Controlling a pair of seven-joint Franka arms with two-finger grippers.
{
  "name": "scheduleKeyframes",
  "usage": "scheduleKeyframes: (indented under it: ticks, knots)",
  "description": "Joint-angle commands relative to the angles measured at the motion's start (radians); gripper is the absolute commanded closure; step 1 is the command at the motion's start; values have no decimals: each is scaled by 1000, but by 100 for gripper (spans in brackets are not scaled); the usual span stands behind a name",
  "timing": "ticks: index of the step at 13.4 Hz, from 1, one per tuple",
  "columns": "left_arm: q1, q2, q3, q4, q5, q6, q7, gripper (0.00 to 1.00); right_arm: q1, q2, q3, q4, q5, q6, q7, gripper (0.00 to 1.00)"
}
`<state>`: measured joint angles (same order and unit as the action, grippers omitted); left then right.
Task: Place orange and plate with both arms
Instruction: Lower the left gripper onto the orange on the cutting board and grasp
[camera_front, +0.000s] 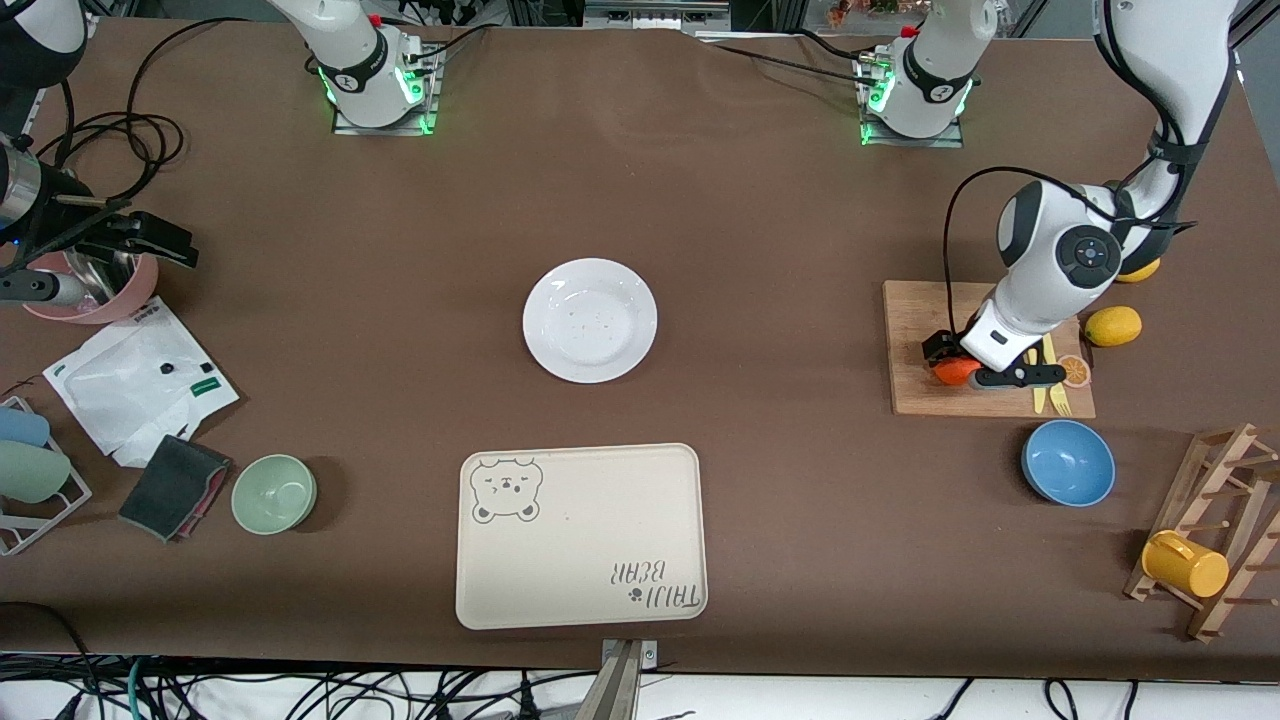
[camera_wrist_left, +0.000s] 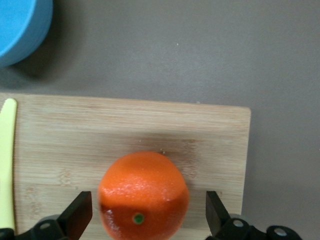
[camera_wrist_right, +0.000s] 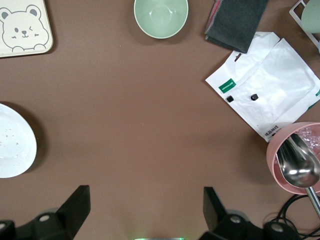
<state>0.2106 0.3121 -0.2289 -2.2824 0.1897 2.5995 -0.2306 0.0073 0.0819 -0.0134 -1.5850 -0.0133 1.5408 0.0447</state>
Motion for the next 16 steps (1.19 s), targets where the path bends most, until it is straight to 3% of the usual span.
scheduleKeyframes:
  ticks: [1, 2, 3, 4, 5, 10, 16]
  knots:
    - [10, 11, -4, -17, 11, 40, -18, 3, -10, 7, 7, 19, 3, -10, 11, 0]
    - [12, 12, -4, -17, 13, 40, -15, 27, -10, 7, 7, 19, 3, -8, 11, 0]
    - [12, 15, -4, -17, 13, 39, -13, 37, -10, 7, 7, 19, 3, -8, 11, 0]
    - [13, 21, -4, -17, 13, 39, -12, 56, -10, 7, 7, 19, 3, -7, 11, 0]
    - [13, 25, -4, -17, 13, 39, -10, 66, -10, 7, 7, 19, 3, -7, 11, 0]
    - [3, -14, -19, 36, 11, 16, -21, 64, -10, 9, 7, 19, 4, -5, 11, 0]
    - [-34, 5, -185, 153, 13, -119, -401, 55, -10, 7, 7, 19, 3, -5, 11, 0]
